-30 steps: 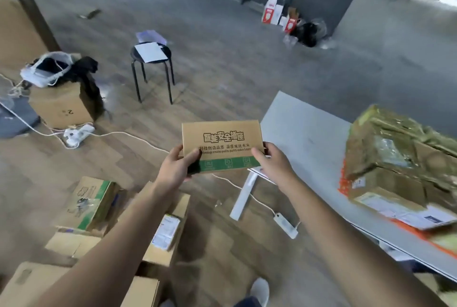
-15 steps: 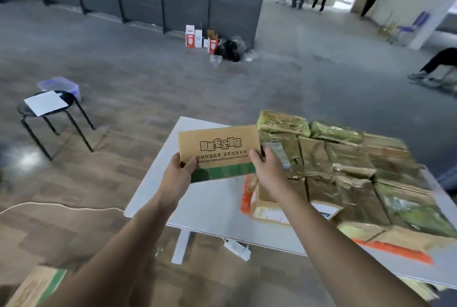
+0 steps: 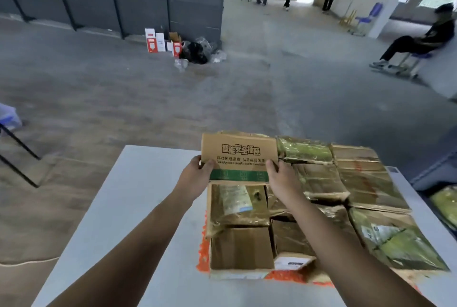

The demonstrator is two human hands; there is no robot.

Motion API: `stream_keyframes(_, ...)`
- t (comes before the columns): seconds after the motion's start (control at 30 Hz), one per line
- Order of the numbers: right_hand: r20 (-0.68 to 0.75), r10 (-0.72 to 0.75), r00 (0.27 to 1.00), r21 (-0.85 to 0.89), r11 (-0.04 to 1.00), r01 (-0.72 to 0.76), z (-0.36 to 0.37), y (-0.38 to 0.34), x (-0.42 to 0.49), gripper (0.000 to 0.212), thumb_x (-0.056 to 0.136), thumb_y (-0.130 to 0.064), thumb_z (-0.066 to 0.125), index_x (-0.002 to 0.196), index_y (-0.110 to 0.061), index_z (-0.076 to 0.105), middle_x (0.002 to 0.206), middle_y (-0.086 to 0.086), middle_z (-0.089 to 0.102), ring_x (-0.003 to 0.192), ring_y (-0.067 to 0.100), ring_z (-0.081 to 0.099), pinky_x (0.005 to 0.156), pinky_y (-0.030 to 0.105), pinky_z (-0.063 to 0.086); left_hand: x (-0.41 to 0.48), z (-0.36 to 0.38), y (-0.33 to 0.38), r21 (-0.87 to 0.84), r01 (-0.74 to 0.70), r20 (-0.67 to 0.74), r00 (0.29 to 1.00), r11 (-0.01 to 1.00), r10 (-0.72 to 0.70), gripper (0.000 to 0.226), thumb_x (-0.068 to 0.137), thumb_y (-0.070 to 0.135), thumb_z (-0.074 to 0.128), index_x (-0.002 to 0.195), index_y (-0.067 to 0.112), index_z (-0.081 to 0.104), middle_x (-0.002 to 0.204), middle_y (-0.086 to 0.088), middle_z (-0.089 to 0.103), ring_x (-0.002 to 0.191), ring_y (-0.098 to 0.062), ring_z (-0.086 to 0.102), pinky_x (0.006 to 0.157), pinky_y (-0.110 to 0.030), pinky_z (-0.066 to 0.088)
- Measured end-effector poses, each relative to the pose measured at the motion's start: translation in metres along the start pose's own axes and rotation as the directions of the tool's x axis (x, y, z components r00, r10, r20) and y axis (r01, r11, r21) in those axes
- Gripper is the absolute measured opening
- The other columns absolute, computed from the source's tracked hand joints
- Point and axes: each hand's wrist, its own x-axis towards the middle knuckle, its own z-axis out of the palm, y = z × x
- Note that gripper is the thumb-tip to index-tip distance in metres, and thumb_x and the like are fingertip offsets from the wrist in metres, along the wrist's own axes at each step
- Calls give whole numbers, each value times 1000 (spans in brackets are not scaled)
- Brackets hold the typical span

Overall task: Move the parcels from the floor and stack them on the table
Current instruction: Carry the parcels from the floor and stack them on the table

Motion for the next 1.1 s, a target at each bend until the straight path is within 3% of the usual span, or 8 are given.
stream_keyframes(0.1, 0, 38, 999, -35, 999, -38, -6, 0, 34, 36, 103, -42, 33, 109, -12, 52, 97, 4, 60, 67, 10, 57, 49, 20, 39, 41, 9, 17, 22, -10, 84, 996, 1000, 8, 36, 100, 35, 39, 131, 20, 49, 118, 2, 60, 100, -16, 56, 80, -27, 40)
stream_keyframes(0.23, -15, 81, 997, -50, 995, -82, -12, -2, 72, 34, 104, -39, 33, 113, -13, 53, 88, -5, 59, 67, 8, 55, 51, 19, 39, 93, 20, 31, 65, -7, 144, 990, 998, -3, 37, 98, 41, 40, 125, 21, 54, 119, -1, 63, 100, -19, 61, 87, -35, 48)
stream_keyframes(0.4, -10, 91, 996, -81, 992, -92, -10, -2, 103, 35, 105, -38, 33, 118, -12, 52, 92, -2, 61, 72, 10, 58, 52, 20, 39, 127, 34, 30, 113, 39, 162, 985, 993, -57, 44, 100, 43, 37, 136, 19, 45, 128, -3, 58, 111, -23, 57, 99, -42, 45)
stream_keyframes(0.53, 44, 72, 996, -136, 988, -65, -5, 3, 113, 34, 105, -34, 34, 126, -12, 47, 95, -4, 59, 69, 5, 54, 50, 15, 35, 131, 42, 22, 135, 51, 172, 982, 989, -74, 48, 101, 43, 34, 139, 13, 40, 119, -1, 57, 99, -19, 56, 87, -32, 44)
stream_keyframes(0.67, 64, 55, 996, -111, 993, -48, -2, 7, 124, 39, 105, -33, 34, 136, -12, 43, 105, -2, 60, 73, 3, 55, 50, 13, 37, 133, 48, 19, 71, 62, 174, 982, 996, -74, 50, 100, 45, 34, 140, 15, 37, 126, -2, 58, 107, -20, 58, 95, -36, 47)
stream_keyframes(0.87, 69, 14, 998, -97, 995, -7, -2, 12, 128, 41, 105, -34, 34, 138, -11, 41, 113, -3, 59, 84, 7, 56, 51, 10, 37, 134, 52, 22, 15, 40, 159, 986, 999, -41, 45, 101, 44, 33, 138, 21, 41, 116, 4, 61, 95, -15, 60, 88, -30, 46)
stream_keyframes(1.0, 107, 44, 993, -89, 995, -34, 0, 14, 130, 43, 105, -36, 31, 141, -12, 34, 102, -2, 58, 67, 5, 55, 45, 11, 36, 136, 55, 21, 21, 60, 141, 988, 998, -62, 44, 102, 45, 29, 135, 19, 44, 112, 2, 60, 85, -10, 59, 79, -27, 41)
stream_keyframes(1.1, 122, 43, 992, -66, 997, -35, -2, 13, 129, 44, 105, -37, 31, 143, -14, 31, 106, -3, 56, 72, 6, 57, 48, 13, 38, 139, 55, 16, 13, 77, 153, 985, 997, -78, 45, 101, 48, 29, 134, 20, 45, 118, -1, 62, 90, -13, 59, 81, -28, 41)
